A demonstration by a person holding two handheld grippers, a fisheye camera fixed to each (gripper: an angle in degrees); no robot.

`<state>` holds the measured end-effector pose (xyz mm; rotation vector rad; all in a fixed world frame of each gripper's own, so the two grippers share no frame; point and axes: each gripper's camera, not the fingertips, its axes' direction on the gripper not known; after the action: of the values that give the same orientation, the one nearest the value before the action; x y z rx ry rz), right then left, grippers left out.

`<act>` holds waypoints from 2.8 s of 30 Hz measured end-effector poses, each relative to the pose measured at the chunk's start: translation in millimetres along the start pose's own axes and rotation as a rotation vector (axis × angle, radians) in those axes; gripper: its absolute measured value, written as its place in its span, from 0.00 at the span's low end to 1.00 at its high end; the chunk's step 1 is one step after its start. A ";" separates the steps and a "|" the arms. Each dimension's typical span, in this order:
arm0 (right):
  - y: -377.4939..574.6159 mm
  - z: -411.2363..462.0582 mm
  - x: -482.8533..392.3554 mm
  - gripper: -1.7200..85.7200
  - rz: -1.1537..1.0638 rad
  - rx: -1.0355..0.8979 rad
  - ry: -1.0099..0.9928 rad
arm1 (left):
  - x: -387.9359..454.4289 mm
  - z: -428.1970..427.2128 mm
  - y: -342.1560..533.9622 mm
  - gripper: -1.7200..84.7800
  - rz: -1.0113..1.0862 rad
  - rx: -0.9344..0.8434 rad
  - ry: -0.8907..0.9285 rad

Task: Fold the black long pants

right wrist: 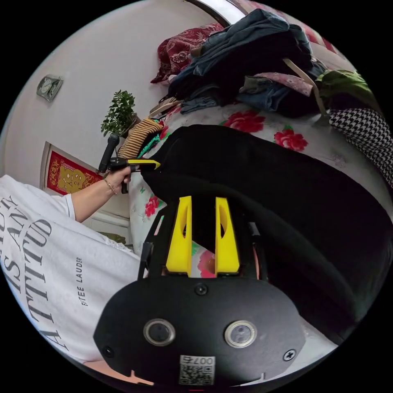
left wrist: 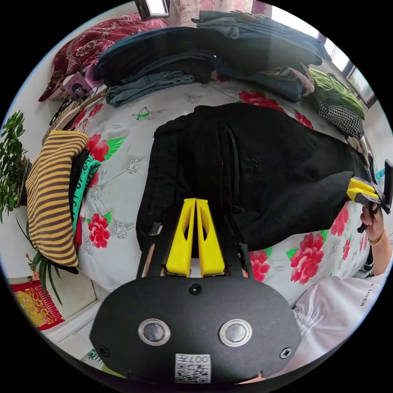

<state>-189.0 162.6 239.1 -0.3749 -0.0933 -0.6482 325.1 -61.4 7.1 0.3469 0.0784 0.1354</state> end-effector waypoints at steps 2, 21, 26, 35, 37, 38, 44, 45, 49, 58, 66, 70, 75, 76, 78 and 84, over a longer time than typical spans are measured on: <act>8.3 3.8 1.2 0.11 0.031 -0.005 -0.035 | -5.8 1.8 3.2 0.01 -0.003 0.012 0.014; 37.2 43.8 -16.2 0.09 0.008 -0.110 -0.004 | -36.0 11.0 28.0 0.01 0.003 0.073 0.067; 82.6 11.5 -41.9 0.03 -0.058 -0.060 -0.089 | -38.1 12.3 31.9 0.01 0.015 0.077 0.078; 87.4 39.2 -33.2 0.02 0.022 -0.101 -0.112 | -28.5 14.4 39.1 0.01 0.021 0.093 0.055; 90.1 40.4 -41.2 0.02 0.016 -0.111 -0.076 | -20.3 13.1 40.2 0.01 0.065 0.089 0.016; 99.4 34.2 -54.1 0.02 -0.021 -0.091 -0.052 | -18.4 12.6 40.2 0.01 0.080 0.083 0.000; 136.2 32.5 -91.3 0.02 -0.053 -0.098 -0.166 | -19.4 12.1 54.6 0.01 0.168 0.019 -0.142; 136.2 36.9 -95.5 0.02 -0.063 -0.106 -0.170 | -16.7 12.9 60.3 0.01 0.191 0.004 -0.196; 144.9 54.9 -102.9 0.02 -0.074 -0.210 -0.215 | -26.4 6.2 74.1 0.01 0.153 0.006 -0.204; 263.7 -160.9 33.2 0.07 0.558 0.423 0.315 | 98.9 -98.1 105.8 0.08 0.462 0.230 0.108; 378.8 -266.0 148.8 0.10 1.068 0.754 0.465 | 283.3 -33.1 126.3 0.07 0.806 -0.051 0.047; 377.7 -274.7 176.9 0.05 1.046 0.696 0.372 | 277.1 -48.5 110.3 0.02 0.868 -0.071 0.055; 395.4 -329.2 118.5 0.02 0.776 0.795 0.393 | 240.1 -111.9 99.8 0.01 0.865 0.025 0.107; 402.4 -331.5 104.9 0.02 0.755 0.763 0.463 | 234.6 -114.9 98.3 0.02 0.856 0.011 0.123; 415.3 -322.1 104.9 0.02 0.779 0.685 0.528 | 232.2 -100.6 97.0 0.02 0.844 -0.033 0.179; 484.2 -275.6 157.5 0.06 1.043 0.700 0.324 | 240.1 -33.5 78.9 0.06 0.805 -0.211 0.173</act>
<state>220.7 325.6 -136.1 0.3707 0.1816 0.3784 549.6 58.1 -10.0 0.1380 0.0909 0.9639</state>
